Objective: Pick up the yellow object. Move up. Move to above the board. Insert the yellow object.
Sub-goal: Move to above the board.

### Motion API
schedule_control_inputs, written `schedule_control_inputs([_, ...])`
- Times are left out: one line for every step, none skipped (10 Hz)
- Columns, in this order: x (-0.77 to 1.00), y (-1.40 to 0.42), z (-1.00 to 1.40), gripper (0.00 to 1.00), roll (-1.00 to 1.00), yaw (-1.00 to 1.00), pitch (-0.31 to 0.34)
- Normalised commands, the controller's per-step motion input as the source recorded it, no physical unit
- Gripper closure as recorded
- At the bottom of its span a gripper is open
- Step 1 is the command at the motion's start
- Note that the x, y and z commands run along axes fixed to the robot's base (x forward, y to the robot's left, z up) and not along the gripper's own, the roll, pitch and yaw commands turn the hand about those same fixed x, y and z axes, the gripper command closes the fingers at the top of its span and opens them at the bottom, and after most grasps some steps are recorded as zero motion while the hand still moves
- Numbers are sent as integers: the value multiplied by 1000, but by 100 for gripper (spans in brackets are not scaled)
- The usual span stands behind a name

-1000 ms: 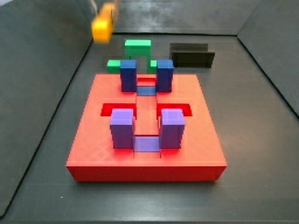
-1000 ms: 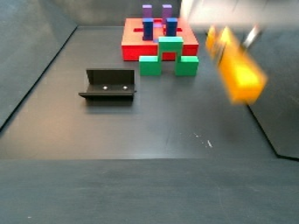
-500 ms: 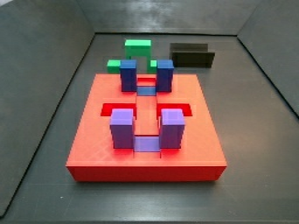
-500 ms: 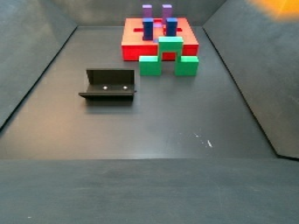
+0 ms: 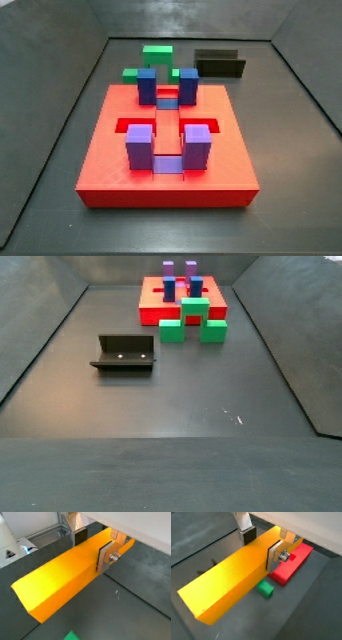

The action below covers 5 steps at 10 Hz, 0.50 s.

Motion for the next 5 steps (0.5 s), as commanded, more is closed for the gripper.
schedule_control_inputs([637, -1400, 183, 100, -47, -24, 202])
schedule_control_inputs([637, -1400, 187, 100, -10, -15, 194])
schedule_control_inputs([643, -1400, 189, 100, 18, 4, 176])
schedule_control_inputs([666, -1400, 197, 100, -19, 3, 160])
schedule_control_inputs([687, -1400, 204, 100, -3, 3, 158])
